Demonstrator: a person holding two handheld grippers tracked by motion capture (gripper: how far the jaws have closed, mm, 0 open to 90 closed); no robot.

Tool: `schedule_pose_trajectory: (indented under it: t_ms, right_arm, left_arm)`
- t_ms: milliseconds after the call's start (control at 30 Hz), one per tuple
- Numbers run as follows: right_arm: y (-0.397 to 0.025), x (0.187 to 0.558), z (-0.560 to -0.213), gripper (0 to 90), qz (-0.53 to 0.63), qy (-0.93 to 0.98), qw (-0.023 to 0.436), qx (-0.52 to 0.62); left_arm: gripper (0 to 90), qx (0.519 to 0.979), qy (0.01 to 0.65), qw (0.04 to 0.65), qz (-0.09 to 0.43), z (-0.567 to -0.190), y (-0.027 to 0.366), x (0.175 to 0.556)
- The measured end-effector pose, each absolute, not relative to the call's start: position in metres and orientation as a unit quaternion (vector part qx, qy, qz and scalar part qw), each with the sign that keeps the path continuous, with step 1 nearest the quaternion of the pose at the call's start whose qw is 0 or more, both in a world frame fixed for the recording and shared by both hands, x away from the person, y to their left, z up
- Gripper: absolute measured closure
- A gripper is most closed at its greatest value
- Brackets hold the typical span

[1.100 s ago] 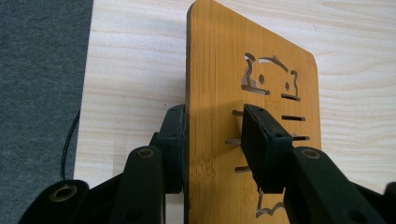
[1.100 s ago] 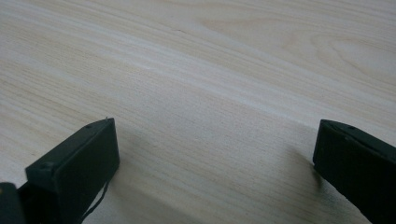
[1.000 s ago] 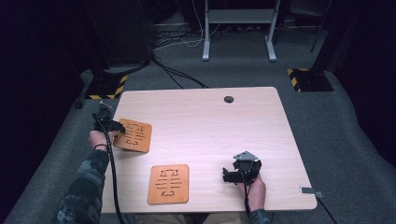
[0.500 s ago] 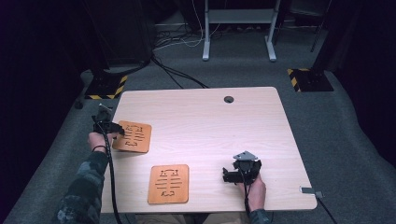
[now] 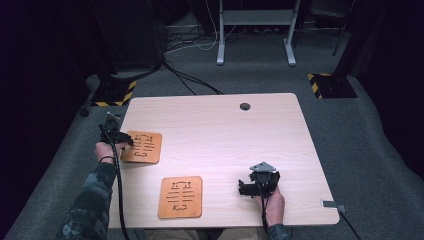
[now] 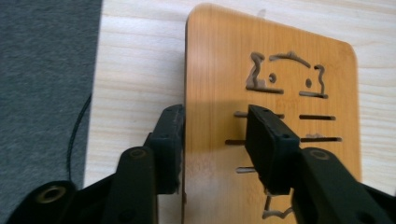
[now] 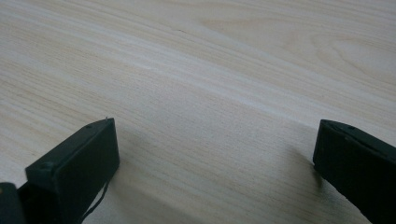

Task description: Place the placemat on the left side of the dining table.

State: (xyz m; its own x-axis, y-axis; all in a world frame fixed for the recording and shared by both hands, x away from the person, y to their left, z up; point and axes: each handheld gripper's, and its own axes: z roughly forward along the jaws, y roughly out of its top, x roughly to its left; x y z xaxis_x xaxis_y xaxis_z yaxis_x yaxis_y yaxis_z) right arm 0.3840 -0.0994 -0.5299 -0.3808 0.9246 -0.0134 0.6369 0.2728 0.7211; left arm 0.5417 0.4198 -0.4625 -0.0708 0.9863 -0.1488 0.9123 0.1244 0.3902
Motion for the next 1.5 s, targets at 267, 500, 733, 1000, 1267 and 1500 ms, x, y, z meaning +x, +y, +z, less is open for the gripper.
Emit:
schedule_pose_trajectory:
  t_ms: [267,500,733,1000,1267,1500]
  right_arm:
    - [-0.100,0.384,-0.530,0.0,0.321,0.765,0.222,0.512]
    - [-0.101,0.385,-0.530,0.0,0.322,0.765,0.220,0.513]
    - [-0.101,0.385,-0.530,0.0,0.323,0.765,0.218,0.513]
    - [-0.101,0.385,-0.530,0.0,0.324,0.765,0.217,0.513]
    - [-0.101,0.385,-0.530,0.0,0.324,0.765,0.216,0.513]
    - [-0.101,0.385,-0.530,0.0,0.324,0.765,0.217,0.513]
  left_arm:
    - [27.3,0.654,0.722,0.194,0.115,-0.456,0.419,0.538]
    - [15.0,0.663,0.706,0.223,0.115,-0.451,0.417,0.529]
    - [10.4,0.677,0.686,0.233,0.127,-0.448,0.411,0.513]
    - [6.1,0.691,0.656,0.261,0.155,-0.446,0.404,0.482]
    - [3.0,0.701,0.623,0.297,0.181,-0.451,0.395,0.438]
    - [1.8,0.718,0.597,0.292,0.207,-0.469,0.384,0.399]
